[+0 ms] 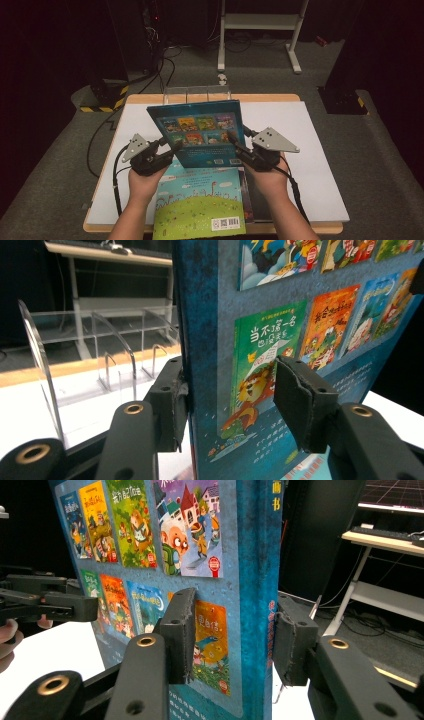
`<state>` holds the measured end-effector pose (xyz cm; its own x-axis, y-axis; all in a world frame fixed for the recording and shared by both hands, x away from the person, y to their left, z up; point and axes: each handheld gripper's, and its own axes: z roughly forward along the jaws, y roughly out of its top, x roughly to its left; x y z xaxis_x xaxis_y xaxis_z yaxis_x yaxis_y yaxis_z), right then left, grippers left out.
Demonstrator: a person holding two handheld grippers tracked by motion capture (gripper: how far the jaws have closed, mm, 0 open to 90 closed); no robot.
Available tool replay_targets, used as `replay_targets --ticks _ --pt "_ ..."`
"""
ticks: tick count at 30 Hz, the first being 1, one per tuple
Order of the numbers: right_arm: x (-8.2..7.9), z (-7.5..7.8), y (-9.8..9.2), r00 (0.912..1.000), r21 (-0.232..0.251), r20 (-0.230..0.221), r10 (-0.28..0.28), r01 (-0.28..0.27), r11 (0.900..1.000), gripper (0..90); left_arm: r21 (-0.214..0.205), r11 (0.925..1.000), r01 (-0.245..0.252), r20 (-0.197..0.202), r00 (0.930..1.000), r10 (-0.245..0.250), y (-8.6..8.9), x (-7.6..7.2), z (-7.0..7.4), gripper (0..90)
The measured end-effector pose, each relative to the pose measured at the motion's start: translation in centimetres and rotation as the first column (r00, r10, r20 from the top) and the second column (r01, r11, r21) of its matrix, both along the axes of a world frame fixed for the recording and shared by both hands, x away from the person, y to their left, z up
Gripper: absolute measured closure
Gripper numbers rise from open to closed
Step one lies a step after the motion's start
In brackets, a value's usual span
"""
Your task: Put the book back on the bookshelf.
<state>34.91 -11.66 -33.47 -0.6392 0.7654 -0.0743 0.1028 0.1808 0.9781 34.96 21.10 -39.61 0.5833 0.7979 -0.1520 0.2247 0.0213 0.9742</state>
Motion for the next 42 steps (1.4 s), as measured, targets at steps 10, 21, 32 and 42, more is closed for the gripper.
replay_targets --ticks 10,21,32,42 --pt "-0.9 -0.6 0.3 0.9990 0.010 0.010 0.044 -0.044 0.9990 51.4 -0.029 0.9996 0.006 0.028 0.9996 -0.005 0.4 -0.9 -1.1 44.1" --pt "-1.1 -2.3 -0.2 0.9845 -0.029 -0.079 0.157 -0.159 0.9868 44.2 -0.039 0.9987 0.034 0.039 0.9987 -0.033 0.8 -2.4 -1.3 42.8" --pt "-0.9 -2.6 0.4 0.9631 -0.048 -0.110 0.246 -0.252 0.9665 55.5 -0.043 0.9981 0.044 0.018 0.9989 -0.043 2.1 -2.6 -1.6 41.8" --pt "-1.0 -3.0 2.4 0.9346 -0.041 -0.112 0.338 -0.344 0.9382 81.6 -0.062 0.9966 -0.055 0.005 0.9985 0.055 5.0 -3.1 -1.6 43.5"
